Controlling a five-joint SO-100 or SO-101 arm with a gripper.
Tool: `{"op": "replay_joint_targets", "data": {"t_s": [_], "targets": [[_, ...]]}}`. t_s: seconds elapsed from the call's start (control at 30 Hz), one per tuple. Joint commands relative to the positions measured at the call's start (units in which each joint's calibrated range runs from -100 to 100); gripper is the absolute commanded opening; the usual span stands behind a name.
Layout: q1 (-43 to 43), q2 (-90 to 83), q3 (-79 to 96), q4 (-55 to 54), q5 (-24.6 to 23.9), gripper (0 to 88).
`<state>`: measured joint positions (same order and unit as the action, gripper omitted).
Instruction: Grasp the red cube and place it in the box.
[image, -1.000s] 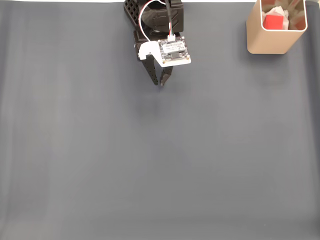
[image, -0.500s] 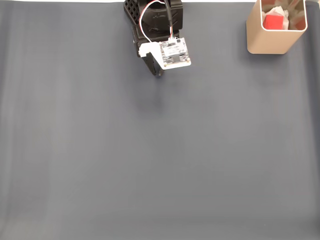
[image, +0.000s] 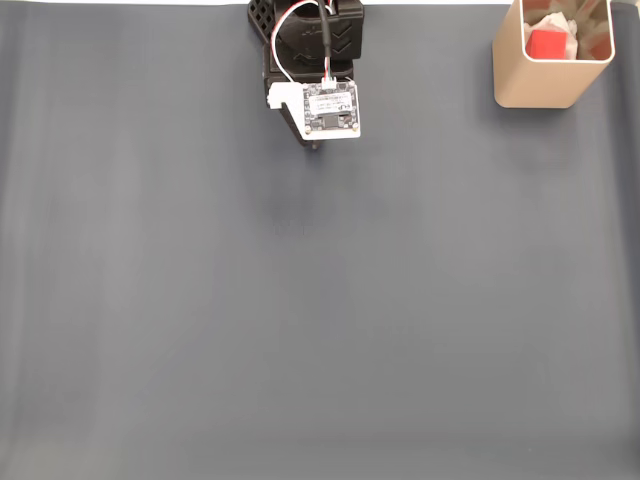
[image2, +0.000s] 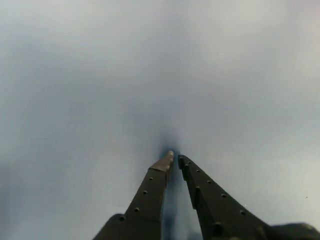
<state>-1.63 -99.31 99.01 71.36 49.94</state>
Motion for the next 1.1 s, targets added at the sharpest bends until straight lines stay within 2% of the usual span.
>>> {"op": "replay_joint_targets", "data": {"t_s": [0.0, 0.3, 1.07], "targets": [[1.06, -0.69, 0.81, 0.93, -0.39, 0.8], [0.92, -0.69, 0.81, 4.05, -3.27, 0.8], [1.28, -0.69, 0.81, 4.21, -2.44, 0.8]]}}
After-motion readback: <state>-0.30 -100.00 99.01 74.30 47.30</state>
